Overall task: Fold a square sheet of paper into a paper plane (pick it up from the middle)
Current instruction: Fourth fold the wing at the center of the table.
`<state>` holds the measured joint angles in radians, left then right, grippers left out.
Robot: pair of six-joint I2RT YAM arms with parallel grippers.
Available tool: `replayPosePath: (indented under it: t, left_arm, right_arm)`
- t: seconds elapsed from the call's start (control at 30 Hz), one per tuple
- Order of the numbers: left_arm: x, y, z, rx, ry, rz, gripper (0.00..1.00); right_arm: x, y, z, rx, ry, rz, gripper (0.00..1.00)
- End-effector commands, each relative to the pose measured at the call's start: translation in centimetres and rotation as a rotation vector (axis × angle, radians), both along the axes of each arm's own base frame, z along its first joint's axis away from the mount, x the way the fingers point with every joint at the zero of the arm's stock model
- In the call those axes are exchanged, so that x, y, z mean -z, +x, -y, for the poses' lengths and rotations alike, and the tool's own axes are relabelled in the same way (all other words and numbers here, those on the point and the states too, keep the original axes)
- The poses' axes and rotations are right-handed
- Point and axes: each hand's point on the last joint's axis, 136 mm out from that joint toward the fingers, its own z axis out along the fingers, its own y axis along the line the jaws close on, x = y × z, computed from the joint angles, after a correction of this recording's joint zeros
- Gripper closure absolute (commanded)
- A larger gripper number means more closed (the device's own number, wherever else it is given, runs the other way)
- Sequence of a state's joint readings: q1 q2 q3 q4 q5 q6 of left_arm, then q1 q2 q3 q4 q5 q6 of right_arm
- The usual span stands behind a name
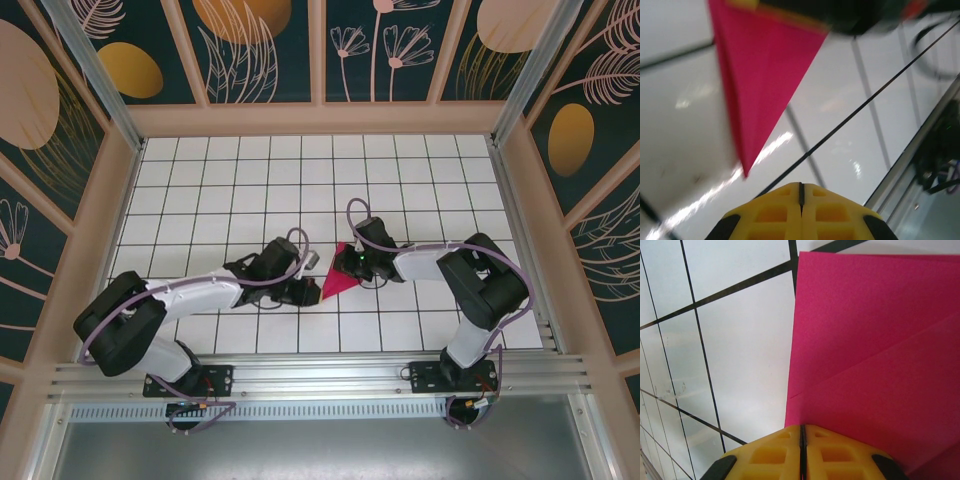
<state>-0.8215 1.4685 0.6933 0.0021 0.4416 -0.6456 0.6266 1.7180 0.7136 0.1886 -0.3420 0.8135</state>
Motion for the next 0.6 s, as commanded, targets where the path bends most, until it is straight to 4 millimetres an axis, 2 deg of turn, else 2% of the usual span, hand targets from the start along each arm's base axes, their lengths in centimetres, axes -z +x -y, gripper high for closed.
replayPosePath:
  t: [0.0, 0.1, 0.23, 0.4, 0.5, 0.57]
  left_arm:
    - [-3.7, 3.2, 2.6, -0.041, -0.098, 0.116, 0.95]
    - [-2.8, 4.4, 3.2, -0.066, -0.085, 0.115, 0.94]
    - [-0.1, 4.2, 3.7, -0.057, -0.056, 0.05, 0.96]
    - [2.1, 4.3, 2.1, -0.101, 0.016, 0.061, 0.97]
    - [2.1, 4.1, 1.7, -0.116, 0.006, 0.063, 1.0]
    - [1.3, 3.9, 1.3, -0.136, -0.038, 0.083, 1.0]
  right_arm:
    - [3.6, -1.5, 2.8, 0.045, -0.145, -0.077, 0.88]
    - [3.4, -1.5, 2.8, 0.049, -0.137, -0.07, 0.88]
    - [3.3, -1.4, 2.6, 0.046, -0.128, -0.069, 0.88]
    - [3.0, -1.2, 2.4, 0.05, -0.114, -0.066, 0.88]
    - [3.0, -1.1, 2.3, 0.053, -0.11, -0.064, 0.88]
    - [3.0, -1.0, 2.2, 0.054, -0.109, -0.066, 0.88]
